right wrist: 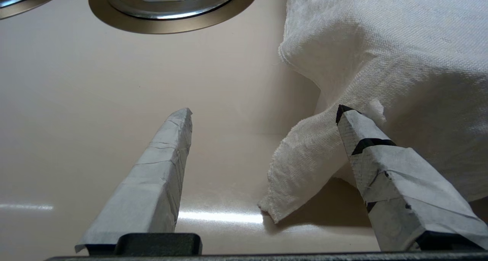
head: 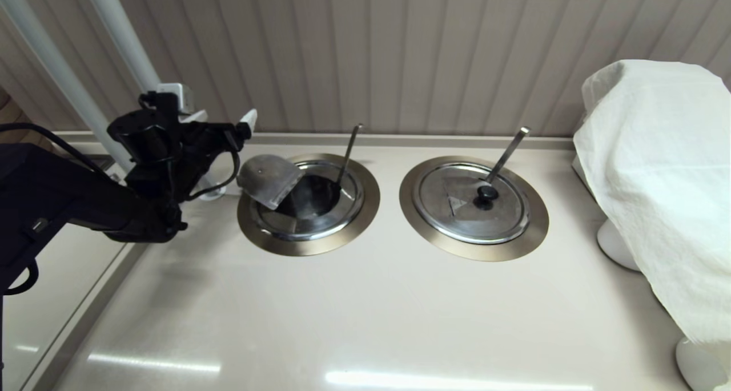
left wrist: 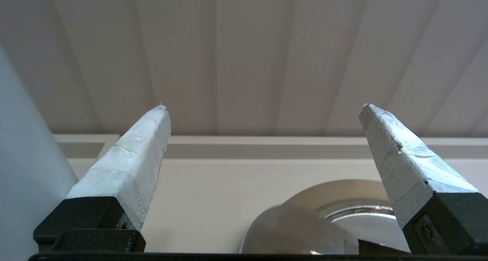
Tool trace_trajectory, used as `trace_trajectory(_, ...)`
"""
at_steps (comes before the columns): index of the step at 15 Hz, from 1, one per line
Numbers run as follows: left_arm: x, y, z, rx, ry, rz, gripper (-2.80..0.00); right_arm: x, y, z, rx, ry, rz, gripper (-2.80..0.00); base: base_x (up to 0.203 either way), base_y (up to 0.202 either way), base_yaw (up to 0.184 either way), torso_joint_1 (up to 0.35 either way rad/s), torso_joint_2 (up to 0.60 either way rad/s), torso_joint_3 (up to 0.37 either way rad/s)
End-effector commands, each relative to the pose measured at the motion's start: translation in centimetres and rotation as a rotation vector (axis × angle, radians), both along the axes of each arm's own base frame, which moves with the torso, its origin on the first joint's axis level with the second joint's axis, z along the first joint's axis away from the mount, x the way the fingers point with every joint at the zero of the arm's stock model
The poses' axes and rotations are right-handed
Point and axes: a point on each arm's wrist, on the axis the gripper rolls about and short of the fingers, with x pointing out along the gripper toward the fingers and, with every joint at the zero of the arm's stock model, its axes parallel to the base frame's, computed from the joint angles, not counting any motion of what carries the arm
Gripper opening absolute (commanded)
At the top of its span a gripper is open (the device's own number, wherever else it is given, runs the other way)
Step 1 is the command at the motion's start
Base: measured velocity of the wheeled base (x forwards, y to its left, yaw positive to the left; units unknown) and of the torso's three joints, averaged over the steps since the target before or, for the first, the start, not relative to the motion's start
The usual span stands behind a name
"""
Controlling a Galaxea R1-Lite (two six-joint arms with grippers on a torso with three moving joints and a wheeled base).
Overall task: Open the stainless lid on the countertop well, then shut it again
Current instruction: Open the lid, then stir with a spoon
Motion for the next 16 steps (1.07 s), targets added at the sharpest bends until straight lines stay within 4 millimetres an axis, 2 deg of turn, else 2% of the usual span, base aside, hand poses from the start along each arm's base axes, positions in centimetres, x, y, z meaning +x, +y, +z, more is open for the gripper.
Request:
trace_trajectory(1, -1.7, -1.3, 2.7, -0.013, -0.050, -0.039, 0.00, 0.0, 0.0, 0.0, 0.000, -0.001, -0.001, 0.00, 0.000, 0.000, 0.000, 0.000, 0.00, 0.000)
trace_trajectory(2, -2.4, -2.9, 3.0, -0.030, -0.022, -0.086, 0.00, 0.0, 0.0, 0.0, 0.000, -0.001, -0.001, 0.00, 0.000, 0.000, 0.000, 0.000, 0.00, 0.000)
trace_trajectory(4, -3.3, -5.9, 2.4, -0.040, 0.082, -0.176, 0.00, 0.0, 0.0, 0.0, 0.000, -0.001, -0.001, 0.00, 0.000, 0.000, 0.000, 0.000, 0.00, 0.000)
trace_trajectory(5, -3.5, -7.5, 1.6, -0.031, 0.141, -0.213, 0.00, 0.0, 0.0, 0.0, 0.000, -0.001, 0.001, 0.00, 0.000, 0.000, 0.000, 0.000, 0.00, 0.000)
trace_trajectory(7, -3.5, -9.2, -1.0, -0.001, 0.245, -0.258, 0.00, 0.0, 0.0, 0.0, 0.000, -0.001, -0.001, 0.00, 0.000, 0.000, 0.000, 0.000, 0.00, 0.000)
trace_trajectory(10, -2.6, -11.1, -4.5, 0.073, 0.321, -0.290, 0.00, 0.0, 0.0, 0.0, 0.000, -0.001, -0.001, 0.00, 0.000, 0.000, 0.000, 0.000, 0.00, 0.000)
trace_trajectory(12, -2.1, -13.3, -7.0, 0.104, 0.364, -0.325, 0.00, 0.0, 0.0, 0.0, 0.000, -0.001, 0.000, 0.00, 0.000, 0.000, 0.000, 0.000, 0.00, 0.000)
trace_trajectory(14, -0.4, -15.0, -9.5, 0.163, 0.368, -0.304, 0.00, 0.0, 0.0, 0.0, 0.000, -0.001, 0.001, 0.00, 0.000, 0.000, 0.000, 0.000, 0.00, 0.000)
trace_trajectory(16, 1.9, -16.6, -11.0, 0.197, 0.326, -0.253, 0.00, 0.0, 0.0, 0.0, 0.000, -0.001, -0.001, 0.00, 0.000, 0.000, 0.000, 0.000, 0.00, 0.000)
